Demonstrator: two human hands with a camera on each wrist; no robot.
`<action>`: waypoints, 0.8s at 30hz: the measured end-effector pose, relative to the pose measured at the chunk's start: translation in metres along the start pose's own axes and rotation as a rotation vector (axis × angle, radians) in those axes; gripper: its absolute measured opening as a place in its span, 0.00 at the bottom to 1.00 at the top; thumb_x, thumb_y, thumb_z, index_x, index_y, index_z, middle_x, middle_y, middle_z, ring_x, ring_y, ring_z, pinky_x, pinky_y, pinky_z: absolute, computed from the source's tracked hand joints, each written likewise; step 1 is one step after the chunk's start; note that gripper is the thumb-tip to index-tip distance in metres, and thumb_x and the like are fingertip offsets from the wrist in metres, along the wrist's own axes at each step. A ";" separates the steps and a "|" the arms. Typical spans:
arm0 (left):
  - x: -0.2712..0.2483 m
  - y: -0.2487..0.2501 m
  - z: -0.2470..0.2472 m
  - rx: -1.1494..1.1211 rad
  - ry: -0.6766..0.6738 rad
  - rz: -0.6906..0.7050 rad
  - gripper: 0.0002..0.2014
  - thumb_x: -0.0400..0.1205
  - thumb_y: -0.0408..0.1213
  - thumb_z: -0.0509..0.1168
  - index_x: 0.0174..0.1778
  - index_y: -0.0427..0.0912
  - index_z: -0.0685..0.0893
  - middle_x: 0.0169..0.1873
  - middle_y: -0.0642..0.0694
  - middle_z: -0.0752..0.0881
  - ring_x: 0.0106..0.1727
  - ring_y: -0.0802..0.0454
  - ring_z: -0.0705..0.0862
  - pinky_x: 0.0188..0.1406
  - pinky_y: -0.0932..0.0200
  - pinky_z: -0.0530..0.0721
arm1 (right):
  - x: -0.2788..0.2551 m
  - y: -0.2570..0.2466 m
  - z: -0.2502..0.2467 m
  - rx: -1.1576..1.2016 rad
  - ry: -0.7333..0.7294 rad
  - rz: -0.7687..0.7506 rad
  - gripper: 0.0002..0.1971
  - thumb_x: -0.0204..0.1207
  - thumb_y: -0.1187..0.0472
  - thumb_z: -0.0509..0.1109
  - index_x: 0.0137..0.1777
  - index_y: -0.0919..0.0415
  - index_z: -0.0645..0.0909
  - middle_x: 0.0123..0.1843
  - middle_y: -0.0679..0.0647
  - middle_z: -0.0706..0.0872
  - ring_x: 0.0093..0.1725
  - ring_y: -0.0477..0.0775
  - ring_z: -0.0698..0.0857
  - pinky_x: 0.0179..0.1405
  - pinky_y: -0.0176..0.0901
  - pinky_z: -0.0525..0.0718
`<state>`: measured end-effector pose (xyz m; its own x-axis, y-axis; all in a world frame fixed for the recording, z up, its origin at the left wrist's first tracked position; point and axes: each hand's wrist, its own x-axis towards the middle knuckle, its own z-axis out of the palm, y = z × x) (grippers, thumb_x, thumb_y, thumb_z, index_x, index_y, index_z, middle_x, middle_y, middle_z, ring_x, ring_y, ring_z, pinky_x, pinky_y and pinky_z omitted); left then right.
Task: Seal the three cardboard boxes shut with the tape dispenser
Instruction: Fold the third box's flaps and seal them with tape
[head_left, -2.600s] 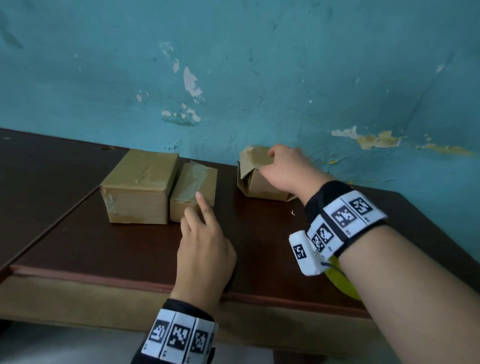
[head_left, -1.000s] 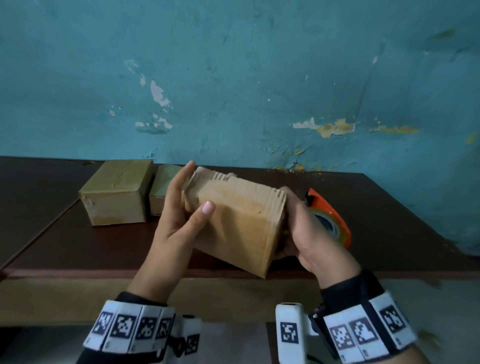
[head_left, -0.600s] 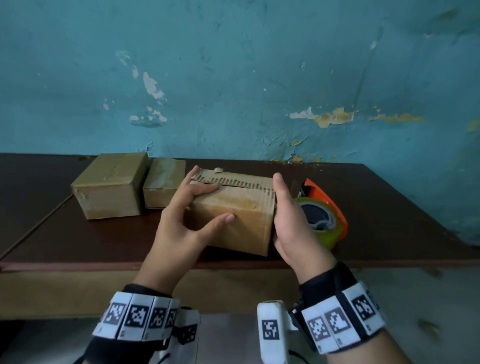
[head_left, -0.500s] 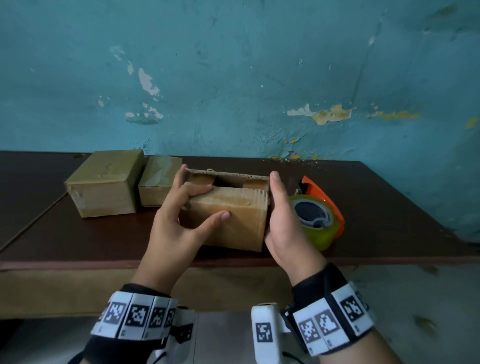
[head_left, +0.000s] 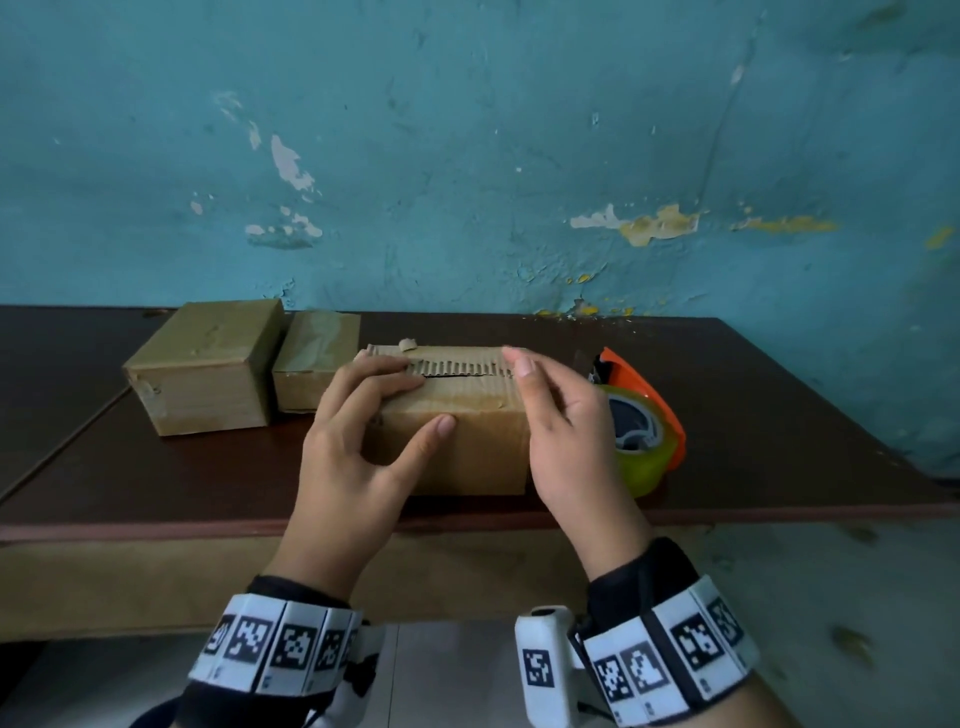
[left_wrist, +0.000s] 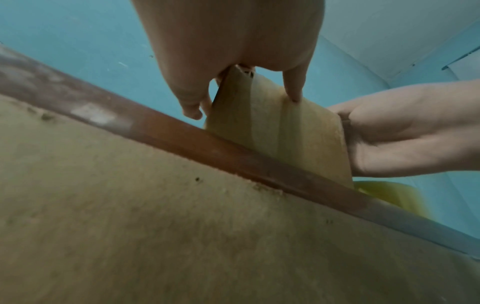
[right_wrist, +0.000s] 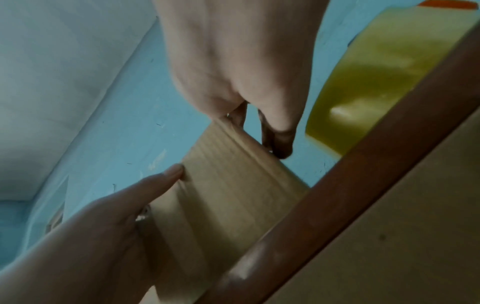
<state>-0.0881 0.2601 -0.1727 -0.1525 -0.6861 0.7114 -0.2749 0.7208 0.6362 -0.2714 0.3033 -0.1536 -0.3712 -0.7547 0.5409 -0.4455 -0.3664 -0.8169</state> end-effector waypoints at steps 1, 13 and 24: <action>0.000 -0.001 0.001 0.009 0.000 -0.009 0.17 0.79 0.45 0.78 0.62 0.43 0.90 0.68 0.53 0.85 0.82 0.54 0.75 0.84 0.48 0.73 | 0.001 0.001 -0.004 -0.056 0.012 -0.022 0.15 0.92 0.55 0.64 0.72 0.54 0.86 0.67 0.39 0.88 0.70 0.32 0.82 0.69 0.27 0.77; -0.002 -0.002 0.003 -0.064 -0.032 -0.063 0.18 0.81 0.48 0.74 0.64 0.46 0.87 0.71 0.56 0.82 0.87 0.62 0.66 0.87 0.57 0.67 | 0.016 0.001 -0.038 -1.045 0.071 0.311 0.25 0.78 0.58 0.71 0.76 0.54 0.81 0.80 0.60 0.77 0.89 0.71 0.60 0.84 0.80 0.51; -0.003 -0.003 0.002 -0.072 -0.043 -0.065 0.17 0.83 0.50 0.74 0.65 0.47 0.87 0.72 0.55 0.82 0.87 0.61 0.67 0.87 0.54 0.68 | 0.022 0.026 -0.083 -0.671 0.241 0.680 0.06 0.81 0.67 0.74 0.53 0.70 0.84 0.51 0.66 0.88 0.46 0.68 0.90 0.31 0.44 0.79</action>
<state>-0.0889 0.2598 -0.1774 -0.1773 -0.7340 0.6556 -0.2170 0.6789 0.7014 -0.3593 0.3226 -0.1466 -0.8424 -0.5321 0.0854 -0.4182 0.5456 -0.7262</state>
